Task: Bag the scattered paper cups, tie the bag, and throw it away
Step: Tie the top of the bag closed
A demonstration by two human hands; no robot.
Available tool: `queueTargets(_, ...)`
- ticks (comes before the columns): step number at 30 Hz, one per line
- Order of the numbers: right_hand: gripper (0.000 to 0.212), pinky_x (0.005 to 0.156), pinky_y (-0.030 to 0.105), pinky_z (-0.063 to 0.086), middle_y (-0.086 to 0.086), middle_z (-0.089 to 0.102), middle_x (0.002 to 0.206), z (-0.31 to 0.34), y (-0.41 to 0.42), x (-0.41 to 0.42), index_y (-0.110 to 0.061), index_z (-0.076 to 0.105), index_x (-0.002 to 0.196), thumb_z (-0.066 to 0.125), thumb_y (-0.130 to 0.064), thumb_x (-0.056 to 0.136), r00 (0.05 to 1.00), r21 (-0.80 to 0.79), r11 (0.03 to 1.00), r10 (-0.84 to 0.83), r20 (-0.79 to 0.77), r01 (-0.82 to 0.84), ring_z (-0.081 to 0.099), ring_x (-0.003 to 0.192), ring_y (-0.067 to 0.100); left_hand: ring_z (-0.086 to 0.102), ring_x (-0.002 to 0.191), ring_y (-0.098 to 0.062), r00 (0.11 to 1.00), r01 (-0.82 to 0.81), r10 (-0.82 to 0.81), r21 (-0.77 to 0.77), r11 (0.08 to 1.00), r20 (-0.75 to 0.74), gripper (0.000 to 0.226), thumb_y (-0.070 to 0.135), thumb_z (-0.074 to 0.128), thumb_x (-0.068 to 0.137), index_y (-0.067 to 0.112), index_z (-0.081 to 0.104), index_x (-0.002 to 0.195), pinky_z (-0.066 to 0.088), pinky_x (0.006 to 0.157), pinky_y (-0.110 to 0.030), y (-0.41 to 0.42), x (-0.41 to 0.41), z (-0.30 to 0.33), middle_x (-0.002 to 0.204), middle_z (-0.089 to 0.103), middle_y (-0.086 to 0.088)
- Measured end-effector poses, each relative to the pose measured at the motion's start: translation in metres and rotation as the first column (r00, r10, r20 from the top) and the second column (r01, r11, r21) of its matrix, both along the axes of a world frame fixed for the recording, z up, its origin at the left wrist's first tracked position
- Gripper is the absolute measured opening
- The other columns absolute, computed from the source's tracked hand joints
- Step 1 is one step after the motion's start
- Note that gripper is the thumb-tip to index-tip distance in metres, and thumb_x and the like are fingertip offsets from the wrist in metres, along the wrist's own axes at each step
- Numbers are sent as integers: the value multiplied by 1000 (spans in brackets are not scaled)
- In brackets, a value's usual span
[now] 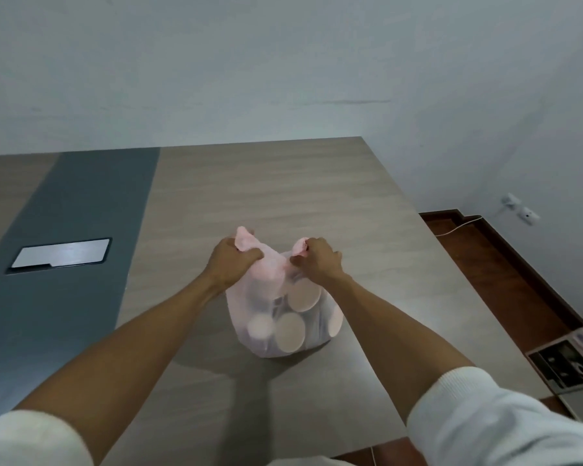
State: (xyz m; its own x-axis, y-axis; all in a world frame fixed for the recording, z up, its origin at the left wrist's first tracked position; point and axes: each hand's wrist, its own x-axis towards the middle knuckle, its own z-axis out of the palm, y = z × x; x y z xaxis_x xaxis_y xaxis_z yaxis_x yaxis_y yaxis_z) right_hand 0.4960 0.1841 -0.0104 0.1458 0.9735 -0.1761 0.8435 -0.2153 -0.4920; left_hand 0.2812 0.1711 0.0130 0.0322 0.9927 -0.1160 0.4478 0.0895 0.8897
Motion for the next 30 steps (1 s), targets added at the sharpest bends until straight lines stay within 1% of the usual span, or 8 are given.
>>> queueTargets(2,43,100,44,35,7,57,123,-2,-6,-4,-17,59,123,63,-38,87,991,0,1000,26,128,-26,61,107,29,69,107,-10,982,140,-140,13,990,127,27,26,71,84,13,79,105,55,93,-28,-9,15,14,124,72,7)
queueTargets(5,47,95,45,34,7,53,125,-10,-16,-11,-14,51,132,58,-38,92,932,26,991,116,343,-133,57,111,28,75,84,-18,949,73,-78,28,997,305,33,37,75,79,6,80,89,58,71,-27,-22,48,25,91,79,-4)
queueTargets(8,42,91,44,36,9,51,125,-17,-23,-12,-14,46,136,53,-18,95,878,54,976,163,451,-209,52,112,26,66,82,-20,981,9,-27,90,996,191,41,40,70,93,0,68,98,55,68,-37,-28,77,18,94,70,-6)
queueTargets(12,42,104,46,37,6,49,126,-6,-22,-8,-15,47,134,51,-35,98,999,75,997,7,49,-10,55,109,27,51,86,-22,945,67,18,249,966,-326,40,28,50,103,11,41,138,42,72,-34,-36,88,1,126,40,-5)
queueTargets(14,29,99,44,45,8,61,118,5,-20,0,-10,60,121,47,-19,97,966,169,983,-20,-258,66,61,102,28,51,76,-21,912,107,73,407,907,-403,32,18,42,105,11,46,136,39,64,-29,-36,85,-2,120,44,-5)
queueTargets(20,12,63,28,56,12,71,97,29,-23,22,-9,62,100,56,-1,94,789,267,950,38,-613,162,75,76,26,71,75,-13,991,-110,73,349,931,116,39,6,61,96,26,33,115,50,58,-18,-28,84,10,89,68,1)
queueTargets(25,24,77,50,58,7,71,107,43,-16,21,-20,55,117,48,-8,97,743,263,955,77,-665,136,70,90,34,70,78,-12,931,-76,26,125,989,363,18,18,52,100,9,66,93,56,76,-34,-19,95,31,96,75,-7)
queueTargets(30,42,101,42,52,-21,67,110,50,-14,20,-29,49,134,43,-5,100,769,293,955,154,-621,46,63,106,8,36,61,-14,825,-89,85,-21,996,559,24,22,43,88,9,52,69,34,65,-33,-18,99,44,74,48,-12)
